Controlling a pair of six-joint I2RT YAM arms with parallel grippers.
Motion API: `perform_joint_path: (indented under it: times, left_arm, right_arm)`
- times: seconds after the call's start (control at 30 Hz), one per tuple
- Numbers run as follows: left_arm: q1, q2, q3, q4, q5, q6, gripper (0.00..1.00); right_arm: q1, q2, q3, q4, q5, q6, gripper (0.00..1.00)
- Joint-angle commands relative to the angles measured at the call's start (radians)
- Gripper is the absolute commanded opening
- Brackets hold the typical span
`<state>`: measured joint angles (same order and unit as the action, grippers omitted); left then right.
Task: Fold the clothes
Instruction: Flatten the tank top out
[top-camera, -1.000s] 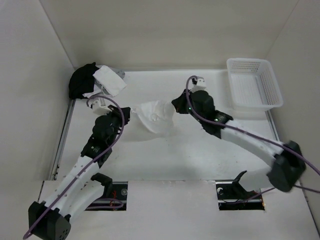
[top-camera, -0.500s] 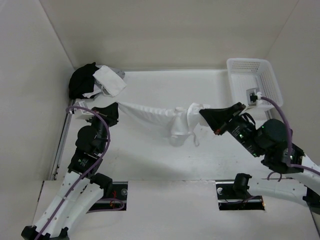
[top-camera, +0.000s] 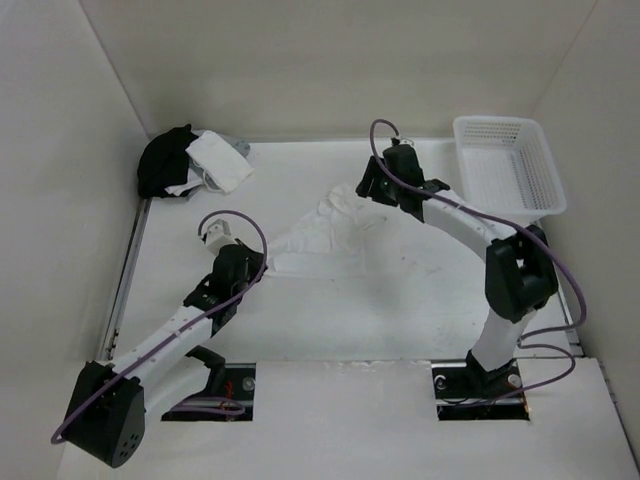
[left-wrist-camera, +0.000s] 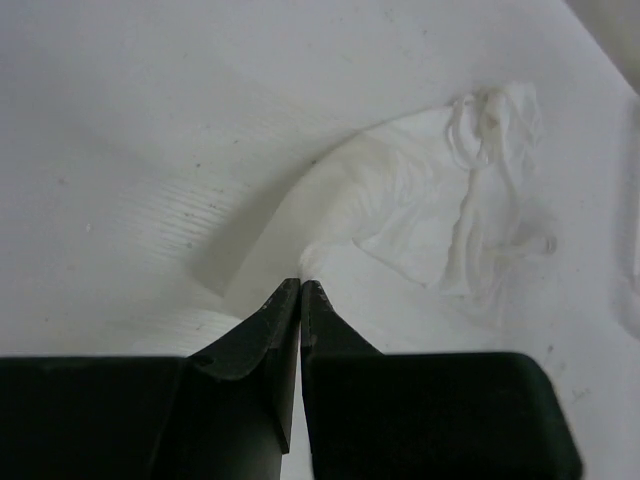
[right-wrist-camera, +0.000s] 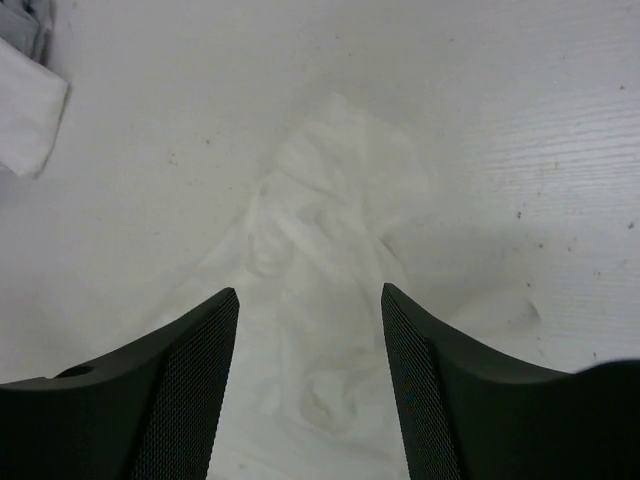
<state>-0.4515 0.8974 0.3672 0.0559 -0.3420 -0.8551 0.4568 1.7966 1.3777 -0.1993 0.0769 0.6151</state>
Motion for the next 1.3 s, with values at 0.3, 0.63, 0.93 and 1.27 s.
perform_joint_path:
  times: [0.3,0.63,0.93,1.27]
  left_arm:
    - [0.150,0.041,-0.088,0.180,0.138,-0.064,0.02]
    - [0.144,0.031,-0.109,0.197,0.155,-0.062,0.02]
    - [0.141,0.014,-0.103,0.197,0.155,-0.059,0.02]
    - [0.130,0.021,-0.090,0.197,0.149,-0.061,0.02]
  right_arm:
    - [0.182,-0.342,-0.558,0.244,0.053,0.006,0.31]
    - [0.174,-0.269,-0.652,0.345,-0.089,0.087,0.48]
    - [0.125,-0.178,-0.707,0.426,-0.095,0.143,0.38]
    - [0.130,-0.194,-0.738,0.437,-0.121,0.169,0.12]
